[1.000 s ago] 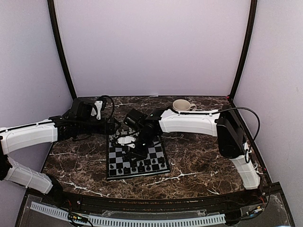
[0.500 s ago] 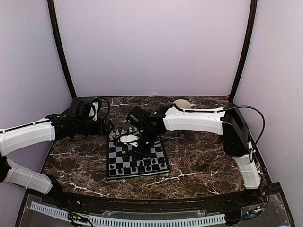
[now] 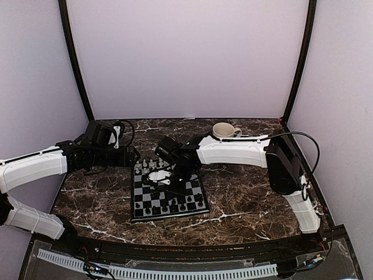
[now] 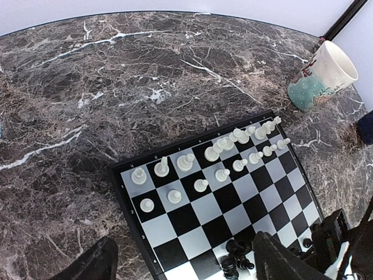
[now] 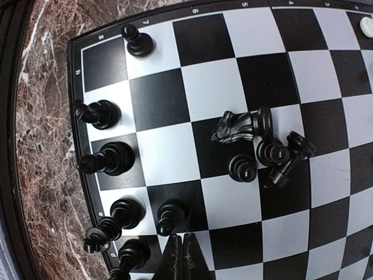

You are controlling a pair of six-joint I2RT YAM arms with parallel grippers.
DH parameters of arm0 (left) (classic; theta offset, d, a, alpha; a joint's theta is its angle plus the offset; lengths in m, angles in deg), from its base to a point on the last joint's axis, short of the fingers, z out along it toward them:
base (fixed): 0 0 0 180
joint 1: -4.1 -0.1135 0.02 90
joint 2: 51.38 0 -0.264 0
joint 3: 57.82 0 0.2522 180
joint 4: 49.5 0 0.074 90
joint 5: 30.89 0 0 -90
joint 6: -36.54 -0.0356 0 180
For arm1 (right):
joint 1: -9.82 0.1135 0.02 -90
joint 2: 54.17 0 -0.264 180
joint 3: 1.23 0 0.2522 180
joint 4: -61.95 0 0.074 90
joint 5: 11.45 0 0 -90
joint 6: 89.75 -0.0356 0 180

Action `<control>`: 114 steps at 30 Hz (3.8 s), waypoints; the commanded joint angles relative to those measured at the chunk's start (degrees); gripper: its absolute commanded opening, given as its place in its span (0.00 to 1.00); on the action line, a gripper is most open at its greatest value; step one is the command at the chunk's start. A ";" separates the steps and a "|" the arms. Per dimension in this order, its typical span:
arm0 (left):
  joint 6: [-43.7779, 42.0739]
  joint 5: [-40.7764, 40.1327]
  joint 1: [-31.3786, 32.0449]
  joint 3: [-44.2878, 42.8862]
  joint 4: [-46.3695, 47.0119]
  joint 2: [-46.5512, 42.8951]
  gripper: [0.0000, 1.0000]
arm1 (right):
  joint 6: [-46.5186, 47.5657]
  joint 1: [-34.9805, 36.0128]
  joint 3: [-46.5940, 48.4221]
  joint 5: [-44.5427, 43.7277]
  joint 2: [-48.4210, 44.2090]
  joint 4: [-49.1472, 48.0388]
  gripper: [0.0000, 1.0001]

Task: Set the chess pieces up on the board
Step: Pick up the pawn from the chessboard.

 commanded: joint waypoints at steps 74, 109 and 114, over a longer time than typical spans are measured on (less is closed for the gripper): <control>-9.77 5.10 15.60 -21.04 -22.93 31.86 0.30 | 0.66 -22.12 -26.30 7.02 -26.24 -13.60 0.16; -8.89 6.53 16.23 -24.00 -22.85 33.24 0.19 | 0.44 -22.12 -25.76 7.70 -25.00 -12.83 0.17; -9.29 7.27 16.23 -25.21 -23.15 34.26 0.15 | 0.44 -22.12 -26.01 7.63 -25.11 -12.99 0.17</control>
